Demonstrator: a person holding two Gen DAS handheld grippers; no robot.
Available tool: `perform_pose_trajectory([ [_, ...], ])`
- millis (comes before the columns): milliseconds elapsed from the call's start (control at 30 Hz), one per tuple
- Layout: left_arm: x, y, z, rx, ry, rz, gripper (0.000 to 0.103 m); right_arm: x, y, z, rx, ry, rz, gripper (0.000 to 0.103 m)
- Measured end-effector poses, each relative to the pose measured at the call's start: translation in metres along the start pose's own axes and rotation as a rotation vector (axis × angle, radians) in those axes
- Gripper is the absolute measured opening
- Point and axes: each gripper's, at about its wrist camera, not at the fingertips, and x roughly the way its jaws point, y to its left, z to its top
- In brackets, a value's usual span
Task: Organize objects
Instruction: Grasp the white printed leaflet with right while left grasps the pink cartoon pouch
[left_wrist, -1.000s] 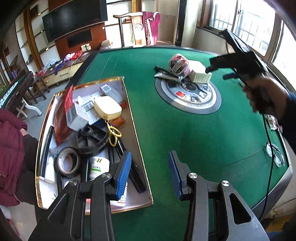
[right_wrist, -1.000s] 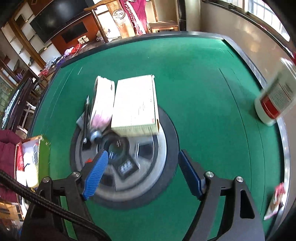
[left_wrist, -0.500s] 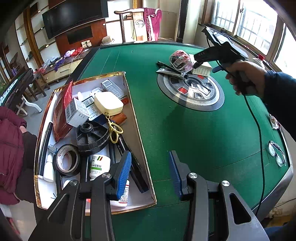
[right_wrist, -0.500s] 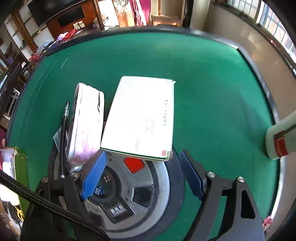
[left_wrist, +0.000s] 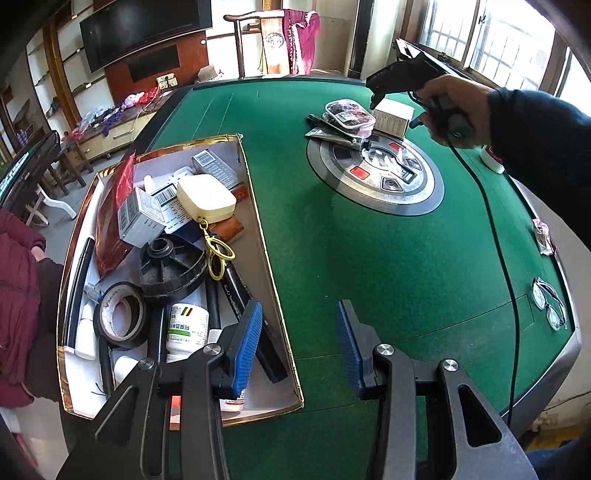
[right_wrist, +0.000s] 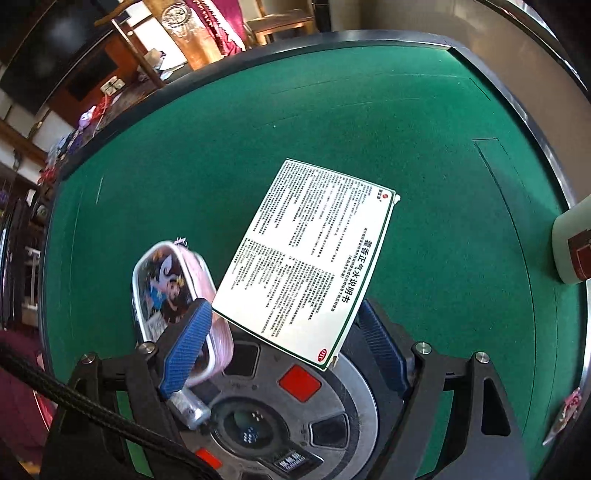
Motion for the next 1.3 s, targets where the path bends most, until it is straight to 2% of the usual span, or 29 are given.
perform_pose_trajectory([
  [100, 0.001, 0.001, -0.002, -0.001, 0.006, -0.001, 0.036, 0.002, 0.000, 0.009, 0.032, 0.013, 0.003, 0.084],
  [200, 0.002, 0.005, -0.003, -0.010, 0.011, -0.004, 0.036, -0.011, -0.002, 0.013, 0.082, -0.008, 0.048, 0.083],
  [267, 0.003, 0.008, -0.003, -0.016, 0.012, -0.004, 0.036, -0.016, -0.005, 0.014, 0.104, -0.019, 0.034, 0.083],
  [467, 0.005, 0.013, -0.005, -0.021, 0.013, -0.006, 0.036, -0.003, -0.011, 0.022, 0.188, -0.009, 0.038, 0.084],
  [567, 0.008, 0.018, -0.008, -0.028, 0.027, -0.003, 0.036, 0.008, -0.006, 0.030, 0.189, 0.004, 0.006, 0.083],
  [633, 0.008, 0.020, -0.009, -0.027, 0.029, -0.005, 0.036, 0.014, 0.004, 0.036, 0.146, 0.010, -0.067, 0.083],
  [700, 0.009, 0.020, -0.008, -0.018, 0.033, -0.008, 0.036, 0.018, 0.009, 0.040, 0.112, 0.006, -0.099, 0.083],
  [767, 0.011, 0.020, -0.007, -0.014, 0.038, -0.017, 0.036, 0.022, 0.004, 0.038, 0.101, 0.014, -0.093, 0.081],
  [867, 0.011, 0.018, -0.001, -0.006, 0.029, -0.028, 0.036, 0.015, -0.009, 0.031, 0.107, 0.008, -0.037, 0.076],
  [967, 0.012, 0.015, 0.007, 0.000, 0.027, -0.053, 0.036, -0.004, -0.021, 0.005, 0.044, -0.006, -0.006, 0.074],
  [1100, 0.017, 0.006, 0.022, 0.001, 0.040, -0.108, 0.036, -0.039, -0.045, -0.060, -0.049, -0.006, 0.080, 0.074],
  [1200, 0.022, -0.004, 0.034, 0.002, 0.055, -0.153, 0.036, -0.069, -0.065, -0.131, -0.131, 0.002, 0.158, 0.074],
  [1300, 0.027, -0.014, 0.049, -0.012, 0.081, -0.217, 0.036, -0.086, -0.080, -0.193, -0.202, 0.023, 0.187, 0.074],
])
